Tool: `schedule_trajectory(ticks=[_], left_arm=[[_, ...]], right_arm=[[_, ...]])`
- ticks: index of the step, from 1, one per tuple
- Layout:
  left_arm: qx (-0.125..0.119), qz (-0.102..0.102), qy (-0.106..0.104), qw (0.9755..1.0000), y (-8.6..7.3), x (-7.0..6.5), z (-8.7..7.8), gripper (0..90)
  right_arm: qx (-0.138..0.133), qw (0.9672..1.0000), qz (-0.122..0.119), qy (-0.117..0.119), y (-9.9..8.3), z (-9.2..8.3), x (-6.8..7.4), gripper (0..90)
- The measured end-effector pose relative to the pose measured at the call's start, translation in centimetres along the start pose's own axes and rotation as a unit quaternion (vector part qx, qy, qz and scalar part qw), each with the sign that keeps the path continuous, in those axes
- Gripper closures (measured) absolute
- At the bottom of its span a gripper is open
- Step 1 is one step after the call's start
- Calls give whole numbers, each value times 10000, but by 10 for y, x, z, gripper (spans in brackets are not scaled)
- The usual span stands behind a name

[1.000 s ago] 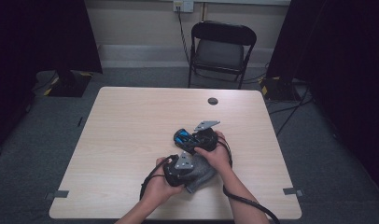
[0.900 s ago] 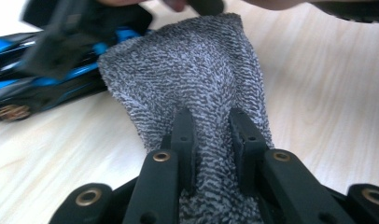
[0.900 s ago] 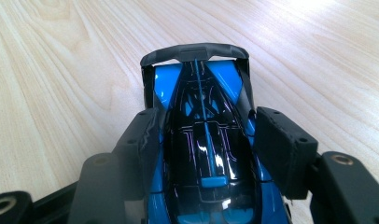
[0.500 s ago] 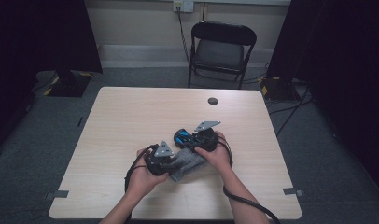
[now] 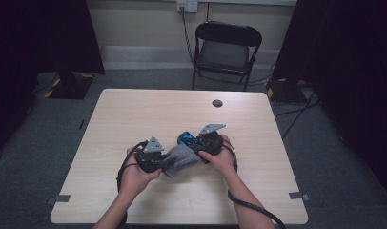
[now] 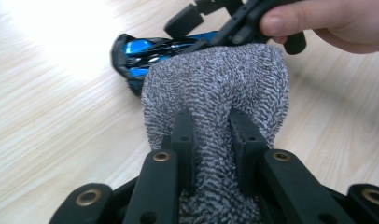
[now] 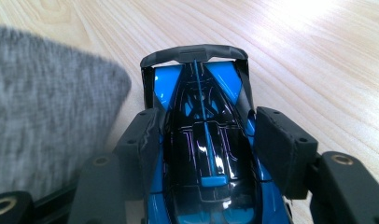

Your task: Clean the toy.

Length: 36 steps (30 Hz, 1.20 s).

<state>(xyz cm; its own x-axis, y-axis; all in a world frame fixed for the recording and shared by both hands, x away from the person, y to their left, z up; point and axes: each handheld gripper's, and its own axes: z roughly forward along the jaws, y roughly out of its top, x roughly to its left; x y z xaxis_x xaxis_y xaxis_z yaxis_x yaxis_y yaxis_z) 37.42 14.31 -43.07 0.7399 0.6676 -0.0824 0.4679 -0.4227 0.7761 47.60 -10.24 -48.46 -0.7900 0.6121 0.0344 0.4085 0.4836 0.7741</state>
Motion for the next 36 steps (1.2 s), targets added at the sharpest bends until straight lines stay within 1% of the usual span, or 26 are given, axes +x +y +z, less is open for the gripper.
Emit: schedule_trajectory(ticks=[5,11,13,15,16,18,19,22,23,24,26,27,28,31,32,33,36], left_arm=[[-103,-146,141,9997,-2,10,-6,745],[-224,-373,411,9982,-7,24,-10,745],[-207,-406,563,9974,-10,31,-11,745],[-229,-477,628,9966,-12,36,-11,745],[-257,-521,672,9960,-14,39,-10,745],[-228,-626,797,9946,-16,46,-11,745],[-265,-689,842,9937,-18,49,-12,745],[-212,-722,1045,9917,-23,55,-10,745],[-175,-699,1089,9914,-24,56,-10,745],[-162,-699,1169,9905,-26,57,-8,745],[-62,-706,1253,9896,-29,59,-4,745],[-59,-730,1265,9893,-30,59,-2,745],[-1,-696,1270,9895,-30,59,0,745],[80,-682,1291,9892,-31,56,8,743],[163,-594,1282,9898,-30,55,10,742],[177,-582,1268,9901,-30,53,14,742],[304,-487,1136,9919,-30,47,22,740]], right_arm=[[-5,10000,-12,4,0,0,0,414],[-2,10000,-16,4,0,0,0,414],[-8,10000,-18,4,0,0,0,414],[-5,10000,-12,5,0,0,0,414],[-5,10000,-16,3,0,0,0,414],[-9,10000,-14,2,0,0,0,414],[-20,10000,-10,0,-1,0,0,414],[-56,10000,-11,2,-2,0,0,414],[-50,10000,-10,2,-2,0,0,414],[-42,10000,-12,2,-1,0,0,414],[-30,10000,-6,4,-1,0,0,414],[-32,10000,-12,7,-1,0,0,414],[-35,10000,-21,5,-1,0,0,414],[-34,10000,-19,6,-1,0,0,414],[-31,10000,-18,6,-1,0,0,414],[-27,10000,-30,6,-1,0,0,414],[-16,10000,-51,-8,-1,0,0,414]])
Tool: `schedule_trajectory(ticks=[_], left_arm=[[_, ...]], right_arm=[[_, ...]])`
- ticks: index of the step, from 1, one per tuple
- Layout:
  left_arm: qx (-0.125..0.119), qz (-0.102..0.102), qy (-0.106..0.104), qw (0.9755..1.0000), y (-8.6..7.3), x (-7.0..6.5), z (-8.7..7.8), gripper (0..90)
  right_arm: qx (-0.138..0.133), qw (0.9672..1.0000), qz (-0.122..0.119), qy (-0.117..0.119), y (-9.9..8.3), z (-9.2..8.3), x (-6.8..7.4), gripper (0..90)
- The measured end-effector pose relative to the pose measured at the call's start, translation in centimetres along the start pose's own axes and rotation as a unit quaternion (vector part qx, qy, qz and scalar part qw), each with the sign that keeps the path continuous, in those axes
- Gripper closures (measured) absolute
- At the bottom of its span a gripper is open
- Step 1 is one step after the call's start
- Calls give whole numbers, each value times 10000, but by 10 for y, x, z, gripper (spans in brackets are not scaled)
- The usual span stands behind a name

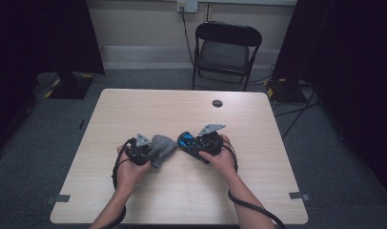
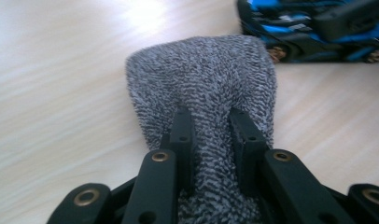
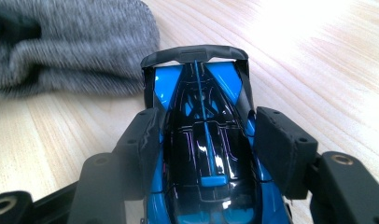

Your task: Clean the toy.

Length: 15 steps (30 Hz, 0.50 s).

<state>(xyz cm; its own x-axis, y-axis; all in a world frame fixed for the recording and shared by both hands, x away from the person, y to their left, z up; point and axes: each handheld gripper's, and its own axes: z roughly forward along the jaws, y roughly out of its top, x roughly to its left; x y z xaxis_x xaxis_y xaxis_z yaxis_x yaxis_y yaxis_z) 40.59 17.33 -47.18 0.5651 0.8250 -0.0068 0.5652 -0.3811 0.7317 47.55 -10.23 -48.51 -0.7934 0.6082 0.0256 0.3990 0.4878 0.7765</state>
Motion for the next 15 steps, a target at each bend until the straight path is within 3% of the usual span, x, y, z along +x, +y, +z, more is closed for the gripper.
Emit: schedule_trajectory(ticks=[5,15], left_arm=[[191,132,-151,9996,2,-14,6,741],[247,178,-466,9984,2,-33,9,742]], right_arm=[[4,10000,-2,5,0,0,0,414],[-2,10000,5,-7,0,0,0,414]])
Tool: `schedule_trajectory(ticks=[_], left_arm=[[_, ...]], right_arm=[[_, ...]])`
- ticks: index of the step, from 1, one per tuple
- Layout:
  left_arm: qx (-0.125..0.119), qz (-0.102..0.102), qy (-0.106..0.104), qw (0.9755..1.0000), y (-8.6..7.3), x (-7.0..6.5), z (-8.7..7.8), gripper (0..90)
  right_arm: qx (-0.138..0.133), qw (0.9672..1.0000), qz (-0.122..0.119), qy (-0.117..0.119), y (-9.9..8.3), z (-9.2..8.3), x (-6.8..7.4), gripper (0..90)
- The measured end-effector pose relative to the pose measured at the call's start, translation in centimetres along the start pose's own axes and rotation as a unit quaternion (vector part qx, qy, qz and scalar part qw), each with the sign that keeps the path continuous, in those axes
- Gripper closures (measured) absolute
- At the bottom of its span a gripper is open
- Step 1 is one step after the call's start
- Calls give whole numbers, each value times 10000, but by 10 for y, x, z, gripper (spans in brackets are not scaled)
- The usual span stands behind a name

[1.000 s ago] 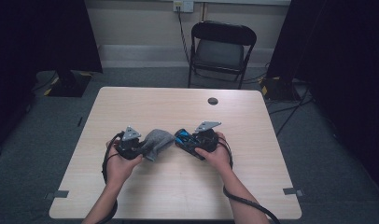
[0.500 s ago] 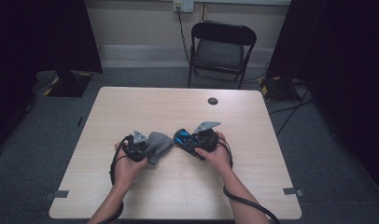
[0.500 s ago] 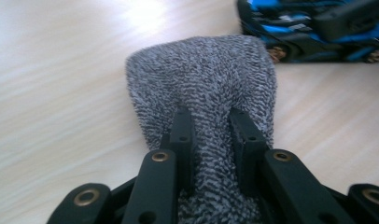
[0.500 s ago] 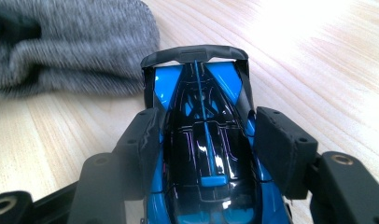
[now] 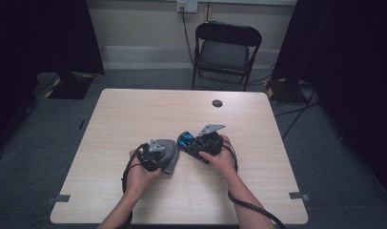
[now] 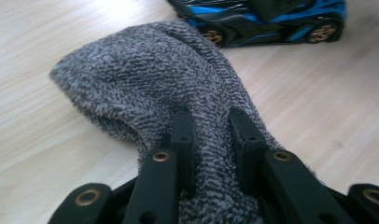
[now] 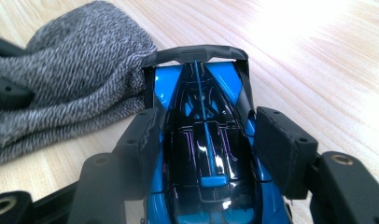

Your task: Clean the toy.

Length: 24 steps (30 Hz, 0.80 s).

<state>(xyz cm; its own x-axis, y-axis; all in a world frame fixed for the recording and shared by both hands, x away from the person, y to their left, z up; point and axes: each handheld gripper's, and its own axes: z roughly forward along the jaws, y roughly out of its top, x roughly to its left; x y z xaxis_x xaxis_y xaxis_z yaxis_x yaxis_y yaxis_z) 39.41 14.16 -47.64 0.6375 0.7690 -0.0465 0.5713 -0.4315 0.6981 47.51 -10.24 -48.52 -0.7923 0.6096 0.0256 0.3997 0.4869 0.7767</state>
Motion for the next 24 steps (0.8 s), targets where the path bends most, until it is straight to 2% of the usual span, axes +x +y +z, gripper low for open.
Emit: schedule_trajectory(ticks=[9,15,18,24], left_arm=[[41,125,-151,9998,1,-13,0,743],[83,287,-221,9993,2,-22,1,743],[63,275,-353,9990,3,-27,2,743],[71,473,-512,9975,5,-42,5,743]], right_arm=[[37,10000,-18,-6,1,0,0,413],[42,10000,-17,-12,1,0,0,414],[33,10000,-8,-5,1,0,0,413],[59,10000,-3,6,1,0,0,414]])
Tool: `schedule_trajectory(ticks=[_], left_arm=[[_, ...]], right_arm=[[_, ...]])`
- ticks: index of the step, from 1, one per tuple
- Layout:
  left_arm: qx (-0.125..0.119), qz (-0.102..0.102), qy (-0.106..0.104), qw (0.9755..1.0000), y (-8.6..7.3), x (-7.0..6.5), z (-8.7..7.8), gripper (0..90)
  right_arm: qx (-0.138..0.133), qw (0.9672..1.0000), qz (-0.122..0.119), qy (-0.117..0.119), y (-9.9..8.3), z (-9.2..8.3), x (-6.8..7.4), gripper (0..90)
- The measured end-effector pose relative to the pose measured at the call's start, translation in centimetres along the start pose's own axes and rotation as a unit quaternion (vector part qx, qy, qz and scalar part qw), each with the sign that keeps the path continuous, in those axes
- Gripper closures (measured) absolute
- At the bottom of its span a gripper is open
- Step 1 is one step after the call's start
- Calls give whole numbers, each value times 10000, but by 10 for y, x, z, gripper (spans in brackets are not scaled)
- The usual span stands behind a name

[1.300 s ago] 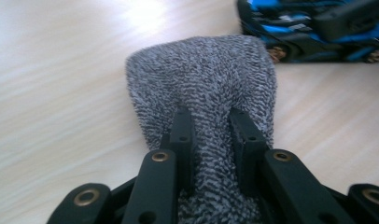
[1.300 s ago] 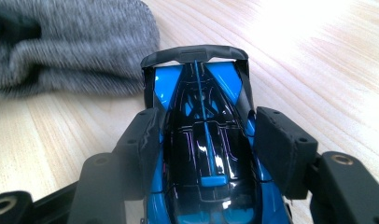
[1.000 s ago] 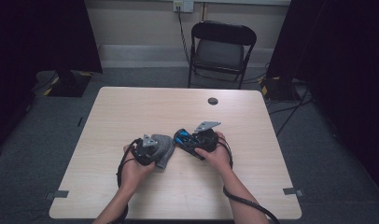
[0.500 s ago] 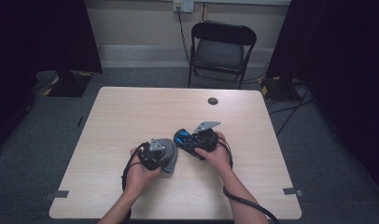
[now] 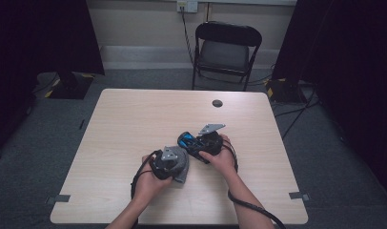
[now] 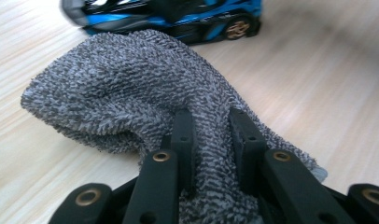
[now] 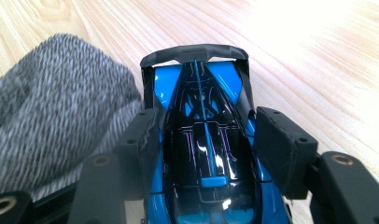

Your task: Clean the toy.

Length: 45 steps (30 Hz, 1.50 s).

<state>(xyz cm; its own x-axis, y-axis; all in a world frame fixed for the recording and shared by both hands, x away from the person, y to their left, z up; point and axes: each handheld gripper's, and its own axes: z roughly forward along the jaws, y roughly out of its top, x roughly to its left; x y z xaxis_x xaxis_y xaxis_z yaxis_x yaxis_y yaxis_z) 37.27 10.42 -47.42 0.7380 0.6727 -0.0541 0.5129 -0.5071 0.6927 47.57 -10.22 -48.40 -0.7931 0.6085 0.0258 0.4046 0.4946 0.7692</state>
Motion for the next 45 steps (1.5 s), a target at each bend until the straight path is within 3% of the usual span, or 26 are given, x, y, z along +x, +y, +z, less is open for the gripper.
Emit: schedule_trajectory(ticks=[10,45], left_arm=[[20,219,-292,9993,5,-19,6,742],[46,523,-670,9964,11,-44,10,742]], right_arm=[[-13,10000,-10,-20,0,0,1,413],[15,10000,-4,-26,0,0,1,413]])
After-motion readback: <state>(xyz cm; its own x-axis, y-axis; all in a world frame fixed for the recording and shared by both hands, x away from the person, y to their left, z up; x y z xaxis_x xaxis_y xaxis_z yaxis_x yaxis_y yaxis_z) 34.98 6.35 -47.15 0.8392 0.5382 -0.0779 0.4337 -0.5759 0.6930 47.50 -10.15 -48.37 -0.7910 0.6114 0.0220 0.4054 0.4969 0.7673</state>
